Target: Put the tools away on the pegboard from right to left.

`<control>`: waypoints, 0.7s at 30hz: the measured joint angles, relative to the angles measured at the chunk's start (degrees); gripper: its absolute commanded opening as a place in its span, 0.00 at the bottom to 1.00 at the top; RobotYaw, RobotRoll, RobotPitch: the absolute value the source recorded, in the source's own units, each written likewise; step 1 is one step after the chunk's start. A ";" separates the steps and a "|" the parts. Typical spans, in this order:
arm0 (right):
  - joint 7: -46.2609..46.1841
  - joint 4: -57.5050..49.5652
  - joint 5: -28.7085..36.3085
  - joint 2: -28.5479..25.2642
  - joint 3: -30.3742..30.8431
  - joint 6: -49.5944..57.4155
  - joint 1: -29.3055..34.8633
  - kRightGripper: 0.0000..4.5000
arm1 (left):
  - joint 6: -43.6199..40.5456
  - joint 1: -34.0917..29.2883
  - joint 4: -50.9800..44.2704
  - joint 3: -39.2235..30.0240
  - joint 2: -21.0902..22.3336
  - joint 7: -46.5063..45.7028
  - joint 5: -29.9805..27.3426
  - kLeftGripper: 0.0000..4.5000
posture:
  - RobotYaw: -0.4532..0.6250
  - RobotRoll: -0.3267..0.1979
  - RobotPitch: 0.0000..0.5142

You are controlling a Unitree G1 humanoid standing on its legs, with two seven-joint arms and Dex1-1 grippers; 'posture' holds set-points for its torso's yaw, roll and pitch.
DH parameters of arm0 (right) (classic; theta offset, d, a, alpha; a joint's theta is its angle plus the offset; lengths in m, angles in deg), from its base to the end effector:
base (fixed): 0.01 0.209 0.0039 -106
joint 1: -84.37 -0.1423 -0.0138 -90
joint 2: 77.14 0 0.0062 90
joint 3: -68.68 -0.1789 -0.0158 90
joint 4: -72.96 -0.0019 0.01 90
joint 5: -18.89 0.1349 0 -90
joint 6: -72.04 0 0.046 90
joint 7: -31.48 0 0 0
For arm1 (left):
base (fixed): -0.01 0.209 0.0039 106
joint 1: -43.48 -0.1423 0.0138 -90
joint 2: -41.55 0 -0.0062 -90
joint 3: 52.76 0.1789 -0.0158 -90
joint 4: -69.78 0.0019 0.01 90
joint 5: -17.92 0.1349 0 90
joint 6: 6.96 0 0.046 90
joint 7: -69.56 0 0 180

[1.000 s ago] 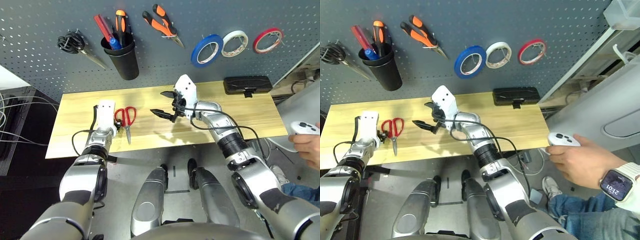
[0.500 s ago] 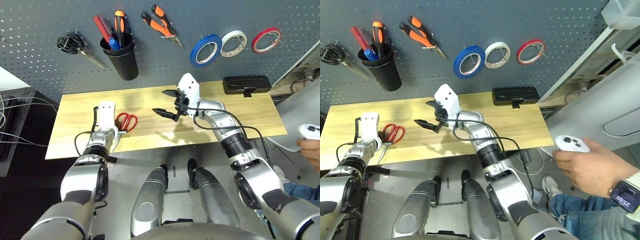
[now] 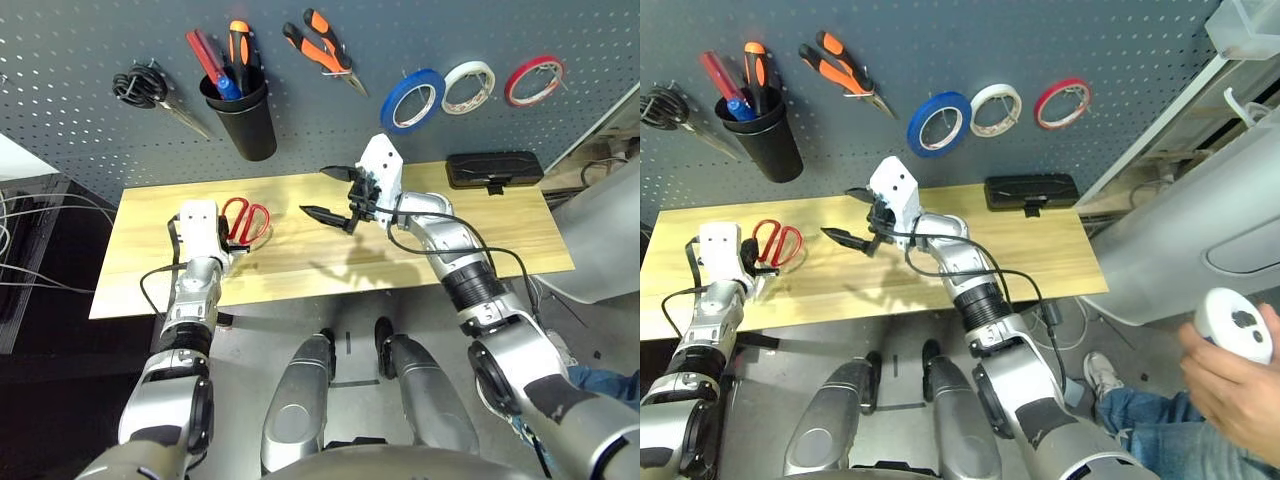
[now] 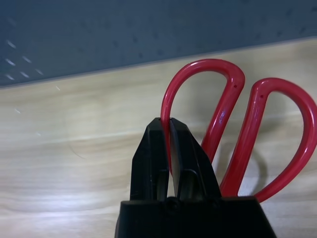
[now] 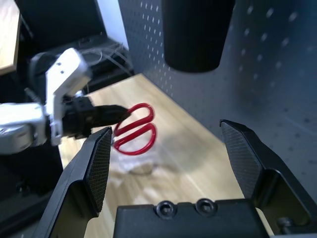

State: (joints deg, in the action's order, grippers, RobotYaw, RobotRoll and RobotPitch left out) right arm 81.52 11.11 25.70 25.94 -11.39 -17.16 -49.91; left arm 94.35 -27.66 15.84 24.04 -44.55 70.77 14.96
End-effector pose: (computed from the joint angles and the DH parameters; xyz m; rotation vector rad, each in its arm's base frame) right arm 0.3166 -0.0792 0.1486 -0.1759 -0.1809 1.1971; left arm 0.2471 0.2620 0.0455 0.2044 0.0549 0.2406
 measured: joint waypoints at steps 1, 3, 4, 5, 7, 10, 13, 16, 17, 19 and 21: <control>0.05 -0.57 0.26 -0.02 -0.16 -0.09 -0.16 1.00 | -0.02 -0.82 -1.78 -0.39 0.01 -0.22 -0.07 0.00 | 0.56 0.62 0.51; 0.13 -1.64 1.28 0.00 -0.39 -0.14 -0.87 1.00 | -0.04 -2.13 -5.62 -1.69 0.12 -0.63 -0.44 0.00 | 0.56 0.62 0.50; 0.13 -2.48 1.67 0.01 -0.47 -0.07 -1.09 1.00 | -0.03 -2.58 -7.06 -2.27 0.38 -0.78 -1.01 0.00 | 0.57 0.62 0.50; 0.12 -3.06 2.09 0.03 -0.52 0.23 -1.30 1.00 | 0.02 -2.85 -7.97 -2.85 0.64 -0.89 -1.39 0.00 | 0.57 0.62 0.50; 0.00 -3.90 2.67 0.06 -0.71 1.05 -1.92 1.00 | 0.18 -3.10 -9.21 -3.92 1.41 -0.97 -1.71 0.00 | 0.57 0.62 0.50; -0.51 -5.32 3.93 0.21 -1.35 2.53 -2.93 1.00 | 0.56 -2.95 -10.83 -5.71 2.92 -1.02 -2.44 0.00 | 0.57 0.62 0.50; -1.18 -5.88 4.56 0.51 -1.83 3.59 -3.88 1.00 | 1.21 -1.49 -11.31 -7.08 4.19 -0.64 -3.78 0.00 | 0.57 0.62 0.50; -1.52 -6.40 4.84 0.70 -1.90 3.97 -4.29 1.00 | 2.57 -0.58 -13.07 -7.11 4.72 0.34 -3.98 0.00 | 0.56 0.62 0.50; -1.55 -6.57 4.94 0.73 -1.92 4.06 -4.36 1.00 | 2.92 -0.30 -13.69 -7.10 4.76 0.66 -4.00 0.00 | 0.56 0.62 0.50; -1.69 -7.36 5.41 0.89 -2.02 4.40 -4.43 1.00 | 3.48 0.26 -14.59 -7.08 4.95 1.08 -4.02 0.00 | 0.56 0.62 0.50; -1.88 -7.99 6.05 1.13 -2.16 4.67 -4.75 1.00 | 4.21 0.74 -15.65 -7.08 5.10 1.20 -4.03 0.00 | 0.56 0.62 0.50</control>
State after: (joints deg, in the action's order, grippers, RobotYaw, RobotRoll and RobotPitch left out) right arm 79.64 3.12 31.76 27.07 -13.55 -12.49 -54.66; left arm 98.56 -26.92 0.18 16.96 -39.45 71.97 10.93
